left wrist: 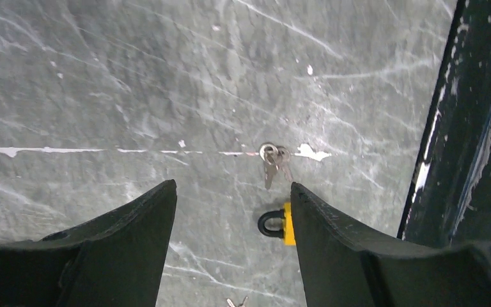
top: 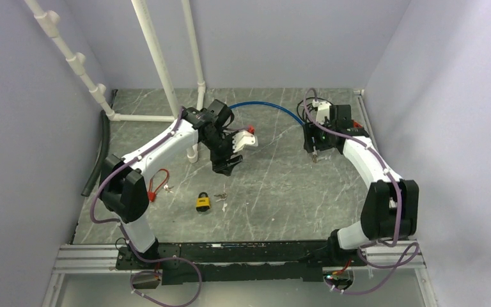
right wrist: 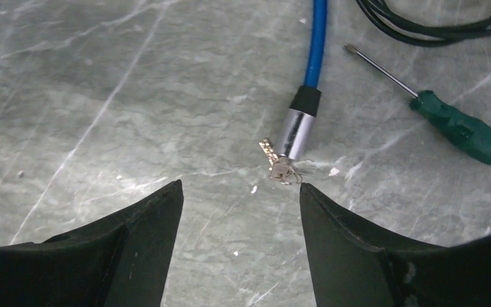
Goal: Lock with the key
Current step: Place the lock at the center of the board, then pick up the lock from the center of the board.
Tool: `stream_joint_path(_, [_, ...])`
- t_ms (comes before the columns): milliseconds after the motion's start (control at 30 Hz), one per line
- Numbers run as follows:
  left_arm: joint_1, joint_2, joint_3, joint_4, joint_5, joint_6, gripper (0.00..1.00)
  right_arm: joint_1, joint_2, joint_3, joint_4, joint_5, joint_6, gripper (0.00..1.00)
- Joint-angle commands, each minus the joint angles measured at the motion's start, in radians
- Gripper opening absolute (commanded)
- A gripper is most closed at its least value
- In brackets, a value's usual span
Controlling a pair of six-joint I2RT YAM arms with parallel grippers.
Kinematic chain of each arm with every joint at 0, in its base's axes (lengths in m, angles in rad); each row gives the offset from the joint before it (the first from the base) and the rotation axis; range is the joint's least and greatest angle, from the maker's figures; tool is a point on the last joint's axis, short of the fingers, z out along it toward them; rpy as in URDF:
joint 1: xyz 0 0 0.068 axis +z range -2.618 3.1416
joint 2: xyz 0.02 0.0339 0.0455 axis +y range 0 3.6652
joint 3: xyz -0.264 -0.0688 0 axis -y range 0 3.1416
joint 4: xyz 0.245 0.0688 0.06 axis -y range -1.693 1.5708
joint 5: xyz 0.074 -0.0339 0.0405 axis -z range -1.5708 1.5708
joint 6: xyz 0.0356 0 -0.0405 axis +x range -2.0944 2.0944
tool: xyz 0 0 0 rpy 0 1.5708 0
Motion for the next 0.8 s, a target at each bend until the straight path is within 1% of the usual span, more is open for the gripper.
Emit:
stream_joint_path(0, [0.004, -0.034, 0.001, 0.116, 0.016, -0.103, 0.69, -0.016, 0.08, 0.077, -0.011, 0.078, 0.052, 0.67])
stream_joint_path(133, [0.005, -0.022, 0.016, 0.127, -0.005, -0.106, 0.69, -0.02, 0.159, 0.109, 0.011, 0.105, 0.075, 0.63])
stream_joint_path(267, [0.005, -0.019, 0.026, 0.137, -0.01, -0.119, 0.69, -0.022, 0.241, 0.154, 0.039, 0.132, 0.095, 0.56])
stream_joint_path(433, [0.007, -0.017, 0.036, 0.129, -0.008, -0.126, 0.69, -0.025, 0.34, 0.225, 0.068, 0.174, 0.101, 0.52])
stream_joint_path(700, [0.009, -0.019, 0.036, 0.122, -0.017, -0.101, 0.69, -0.028, 0.493, 0.333, 0.077, 0.187, 0.121, 0.49])
stream_joint_path(767, [0.01, -0.017, 0.041, 0.131, -0.034, -0.104, 0.69, -0.028, 0.534, 0.353, 0.074, 0.201, 0.125, 0.47])
